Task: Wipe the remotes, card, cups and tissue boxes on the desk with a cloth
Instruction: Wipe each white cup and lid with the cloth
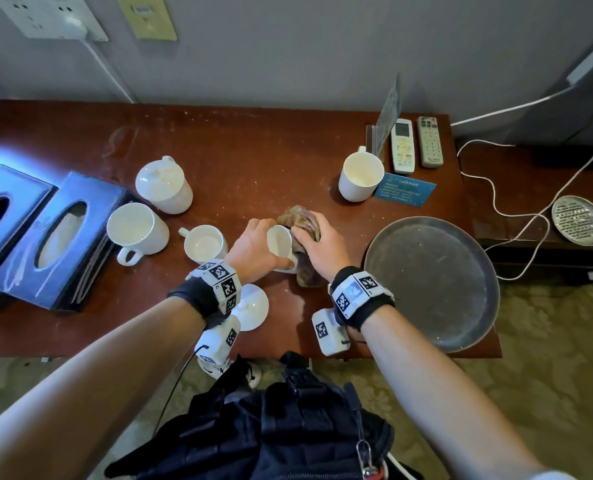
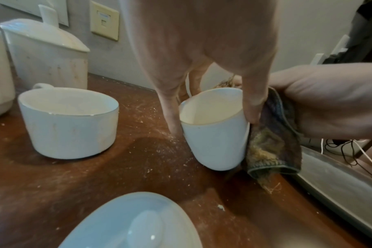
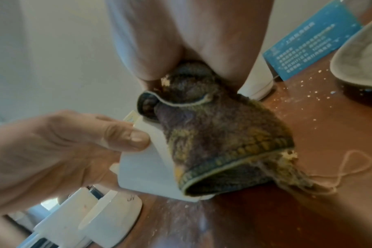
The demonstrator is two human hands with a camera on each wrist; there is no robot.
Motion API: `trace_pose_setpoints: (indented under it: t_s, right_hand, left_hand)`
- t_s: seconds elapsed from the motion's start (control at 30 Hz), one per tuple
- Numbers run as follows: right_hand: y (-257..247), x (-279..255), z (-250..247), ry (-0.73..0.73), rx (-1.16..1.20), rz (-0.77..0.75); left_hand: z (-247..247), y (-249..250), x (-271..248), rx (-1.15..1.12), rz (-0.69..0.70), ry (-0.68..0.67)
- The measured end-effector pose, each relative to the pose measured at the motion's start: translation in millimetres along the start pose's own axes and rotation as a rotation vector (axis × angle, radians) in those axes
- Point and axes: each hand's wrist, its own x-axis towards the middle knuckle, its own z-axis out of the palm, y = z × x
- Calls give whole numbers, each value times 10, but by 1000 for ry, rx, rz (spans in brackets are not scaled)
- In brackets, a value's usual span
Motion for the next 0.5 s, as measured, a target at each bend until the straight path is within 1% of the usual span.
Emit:
trace_pose_setpoints:
  t_s: [0.13,0.2,0.3,0.4,0.5]
  right_hand:
    - [72,1,65,85,-35,-24]
    - [88,-1,61,110,25,-15]
    - [148,-2,36,128,162,23]
    - [159,-46,26,92,183,-3]
    - [206,-67,0,31,96,-32]
  left_hand:
    - [31,-22,-31,-3,14,-12]
    - [21,-45,-37,-9,-10,-28]
    - [-40,-123,-20,-22,-73,-94]
    - [-96,-207,-6,-151,-124,-154]
    - [-97,-258,-25,-242,-146,-163]
